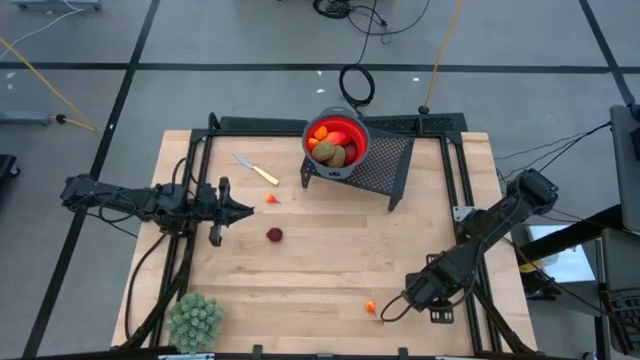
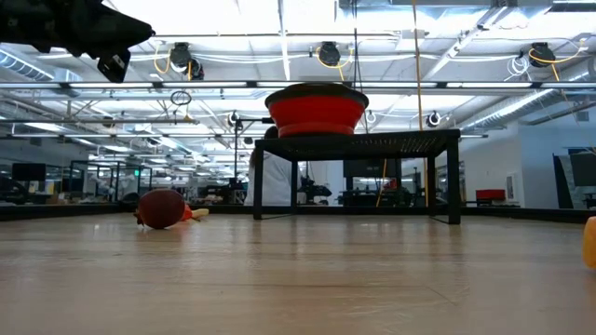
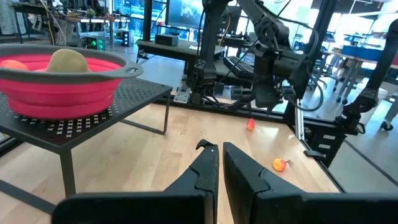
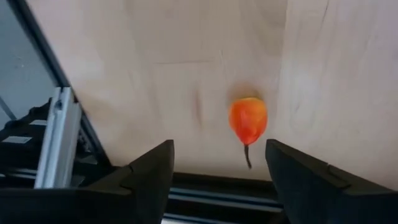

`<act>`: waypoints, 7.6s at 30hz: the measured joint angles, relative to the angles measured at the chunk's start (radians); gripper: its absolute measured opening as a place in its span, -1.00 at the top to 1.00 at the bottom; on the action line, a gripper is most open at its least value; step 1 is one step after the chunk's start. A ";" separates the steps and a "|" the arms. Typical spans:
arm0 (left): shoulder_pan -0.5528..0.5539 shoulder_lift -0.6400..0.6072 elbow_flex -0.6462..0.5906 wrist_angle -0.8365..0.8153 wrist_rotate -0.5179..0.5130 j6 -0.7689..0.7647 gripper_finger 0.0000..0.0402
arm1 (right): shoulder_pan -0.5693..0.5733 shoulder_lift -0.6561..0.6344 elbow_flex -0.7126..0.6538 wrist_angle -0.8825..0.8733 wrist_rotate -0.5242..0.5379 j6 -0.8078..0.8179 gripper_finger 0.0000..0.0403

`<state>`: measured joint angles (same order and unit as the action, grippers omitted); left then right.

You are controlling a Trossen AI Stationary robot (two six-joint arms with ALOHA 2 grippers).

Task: Pick & Place Fruit
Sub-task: Put the right pear into the strainer bowl on the shelf

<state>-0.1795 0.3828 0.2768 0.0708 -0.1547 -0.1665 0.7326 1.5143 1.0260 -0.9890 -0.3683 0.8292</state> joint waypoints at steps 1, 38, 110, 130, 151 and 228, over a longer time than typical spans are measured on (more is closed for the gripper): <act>0.000 0.000 0.000 0.000 0.000 0.000 0.89 | 0.000 0.000 -0.013 0.010 0.000 0.003 -0.20; 0.000 0.000 0.000 0.000 -0.003 0.006 0.89 | 0.003 0.000 -0.214 0.259 0.026 0.041 0.18; 0.000 0.002 0.001 0.000 -0.002 0.023 0.89 | -0.187 -0.480 -0.220 1.310 0.479 -0.395 0.46; 0.000 0.002 0.001 0.000 0.001 0.031 0.89 | -0.236 -0.480 -0.220 1.642 0.473 -0.662 0.46; 0.000 0.002 0.001 0.000 0.000 0.027 0.89 | -0.262 -0.480 -0.220 1.352 0.940 -1.330 0.46; 0.001 0.003 0.001 0.000 -0.196 -0.088 0.89 | -1.223 0.013 0.420 0.461 0.233 -1.206 0.46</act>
<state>-0.1783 0.3862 0.2775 0.0708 -0.3511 -0.2544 -0.4908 1.5268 1.4456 -0.5281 -0.1353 -0.3767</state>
